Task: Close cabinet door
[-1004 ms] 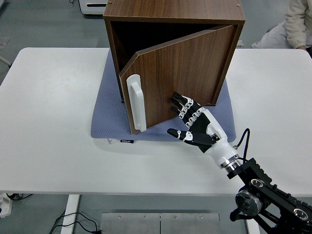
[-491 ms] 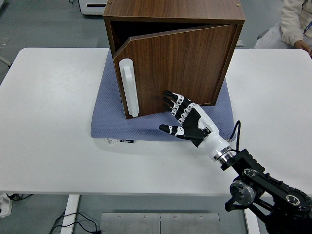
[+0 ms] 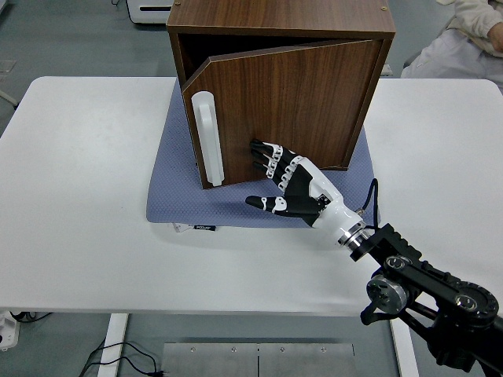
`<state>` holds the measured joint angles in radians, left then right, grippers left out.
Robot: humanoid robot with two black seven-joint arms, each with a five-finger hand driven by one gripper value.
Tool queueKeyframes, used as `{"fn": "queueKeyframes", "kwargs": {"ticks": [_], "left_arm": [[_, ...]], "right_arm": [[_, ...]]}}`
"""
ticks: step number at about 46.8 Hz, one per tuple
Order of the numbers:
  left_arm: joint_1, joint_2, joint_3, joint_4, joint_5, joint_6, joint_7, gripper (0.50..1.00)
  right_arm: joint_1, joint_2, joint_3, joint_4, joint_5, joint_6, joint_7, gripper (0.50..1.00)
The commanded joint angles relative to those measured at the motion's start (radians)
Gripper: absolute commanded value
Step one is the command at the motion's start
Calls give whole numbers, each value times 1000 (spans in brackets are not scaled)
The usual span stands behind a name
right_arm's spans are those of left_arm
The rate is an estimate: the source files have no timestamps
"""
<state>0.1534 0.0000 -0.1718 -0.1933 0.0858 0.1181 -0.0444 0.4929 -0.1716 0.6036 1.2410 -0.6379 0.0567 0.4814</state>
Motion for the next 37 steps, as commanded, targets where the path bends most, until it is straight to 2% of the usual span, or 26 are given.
{"fn": "queueKeyframes", "kwargs": {"ticks": [1, 20, 37], "left_arm": [[0, 0, 0, 0, -1, 0, 0, 1000], [0, 0, 0, 0, -1, 0, 0, 1000], [0, 0, 0, 0, 0, 0, 0, 1000]], "right_arm": [[19, -20, -1, 0, 21, 0, -6, 1000], [62, -57, 1, -25, 95, 3, -7, 1000], [112, -85, 13, -57, 230, -12, -4, 1000]]}}
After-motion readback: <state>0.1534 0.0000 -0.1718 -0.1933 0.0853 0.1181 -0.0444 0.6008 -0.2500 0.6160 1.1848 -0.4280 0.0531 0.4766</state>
